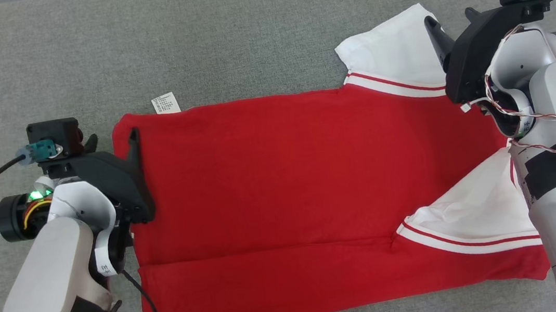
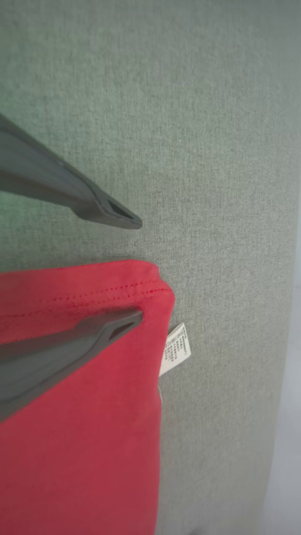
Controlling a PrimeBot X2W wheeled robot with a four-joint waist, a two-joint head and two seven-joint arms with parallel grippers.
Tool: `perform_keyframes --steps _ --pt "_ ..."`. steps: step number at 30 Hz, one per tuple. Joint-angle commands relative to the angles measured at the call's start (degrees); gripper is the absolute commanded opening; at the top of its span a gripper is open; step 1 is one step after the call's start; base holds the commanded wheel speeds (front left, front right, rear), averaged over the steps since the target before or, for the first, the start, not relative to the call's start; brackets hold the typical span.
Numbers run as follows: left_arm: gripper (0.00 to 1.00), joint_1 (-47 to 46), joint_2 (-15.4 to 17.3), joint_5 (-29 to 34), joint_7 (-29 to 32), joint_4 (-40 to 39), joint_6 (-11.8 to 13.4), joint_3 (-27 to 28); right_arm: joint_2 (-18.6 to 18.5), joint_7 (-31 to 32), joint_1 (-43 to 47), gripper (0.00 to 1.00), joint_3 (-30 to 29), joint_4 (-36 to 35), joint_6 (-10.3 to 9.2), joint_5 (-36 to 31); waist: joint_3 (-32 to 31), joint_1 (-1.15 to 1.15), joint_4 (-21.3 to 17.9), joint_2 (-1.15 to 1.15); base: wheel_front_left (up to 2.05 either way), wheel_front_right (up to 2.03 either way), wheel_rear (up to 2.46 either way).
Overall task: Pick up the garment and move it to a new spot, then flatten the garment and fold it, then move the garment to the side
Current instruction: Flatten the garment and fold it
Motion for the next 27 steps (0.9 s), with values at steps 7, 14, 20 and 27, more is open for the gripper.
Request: perform_keyframes --steps 7,14,20,27 --pt "1.0 -2.76 -0.3 1.03 -0.26 3.76 -0.3 -1.08 -1.1 -0.84 -0.89 1.0 0.51 1.49 -0.15 0.66 -0.06 -0.02 -0.13 -0.01 0.0 0.0 0.0" --pt "1.0 -5.26 -0.05 3.0 0.22 7.13 -0.12 -3.05 -0.81 -0.4 -1.75 1.0 1.28 2.25 -0.15 0.66 0.05 -0.02 -0.91 -0.01 0.0 0.0 0.0" --pt "1.0 -7.15 0.65 4.39 3.62 9.56 0.34 -4.88 -1.39 1.77 -3.88 1.0 2.01 3.37 -0.15 -0.95 0.85 -0.02 -1.21 -0.01 0.0 0.0 0.0" --pt "1.0 -8.53 2.3 3.44 11.04 8.94 0.31 -5.59 -1.2 4.54 -5.98 1.0 2.62 3.69 -0.15 -1.69 1.21 -0.02 -0.98 -0.01 0.0 0.0 0.0"
